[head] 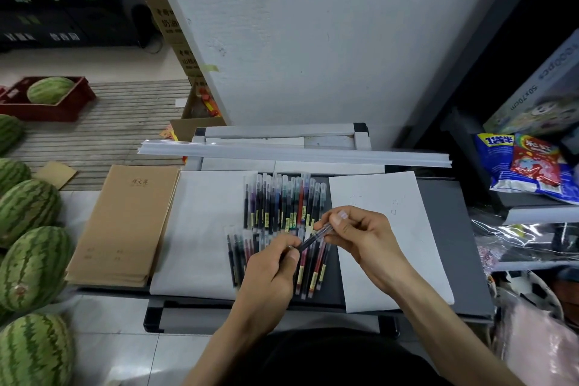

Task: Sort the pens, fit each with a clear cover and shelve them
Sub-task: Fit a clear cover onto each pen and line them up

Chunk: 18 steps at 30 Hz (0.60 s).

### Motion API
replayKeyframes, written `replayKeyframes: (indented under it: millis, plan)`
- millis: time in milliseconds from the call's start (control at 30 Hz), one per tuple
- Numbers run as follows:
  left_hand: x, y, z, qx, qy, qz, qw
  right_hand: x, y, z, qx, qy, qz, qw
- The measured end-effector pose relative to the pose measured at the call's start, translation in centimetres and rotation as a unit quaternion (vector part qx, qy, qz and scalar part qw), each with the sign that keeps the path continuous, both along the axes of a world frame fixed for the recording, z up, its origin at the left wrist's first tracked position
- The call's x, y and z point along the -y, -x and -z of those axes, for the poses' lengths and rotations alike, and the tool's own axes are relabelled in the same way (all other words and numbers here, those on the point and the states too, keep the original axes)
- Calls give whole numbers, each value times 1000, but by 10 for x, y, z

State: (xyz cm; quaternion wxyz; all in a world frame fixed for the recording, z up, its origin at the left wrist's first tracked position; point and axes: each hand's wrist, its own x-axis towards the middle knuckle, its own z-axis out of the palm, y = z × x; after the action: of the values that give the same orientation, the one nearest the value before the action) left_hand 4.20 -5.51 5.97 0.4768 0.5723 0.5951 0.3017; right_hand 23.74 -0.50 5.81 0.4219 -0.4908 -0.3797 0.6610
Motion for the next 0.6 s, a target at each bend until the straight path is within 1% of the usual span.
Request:
replayKeyframes:
  millis: [133, 267, 400, 433, 500, 600]
  plan:
    - [-5, -1, 4, 24, 46, 2, 999, 1, 3, 7, 8, 19, -3, 1000]
    - [-10, -3, 6, 50, 92, 16, 994, -1, 3, 7, -1, 15, -4, 1000]
    - [-14, -14, 2, 151, 127, -19, 980, -6, 3, 9, -6, 16, -8, 1000]
    - [-15, -18, 1, 163, 126, -25, 978, -6, 5, 10, 0, 16, -5, 1000]
    - [-18, -25, 5, 143, 118, -31, 982, -6, 10, 13, 39, 5, -3, 999]
    - [-23, -30, 19, 81, 130, -32, 988, -5, 10, 28, 160, -4, -11, 987]
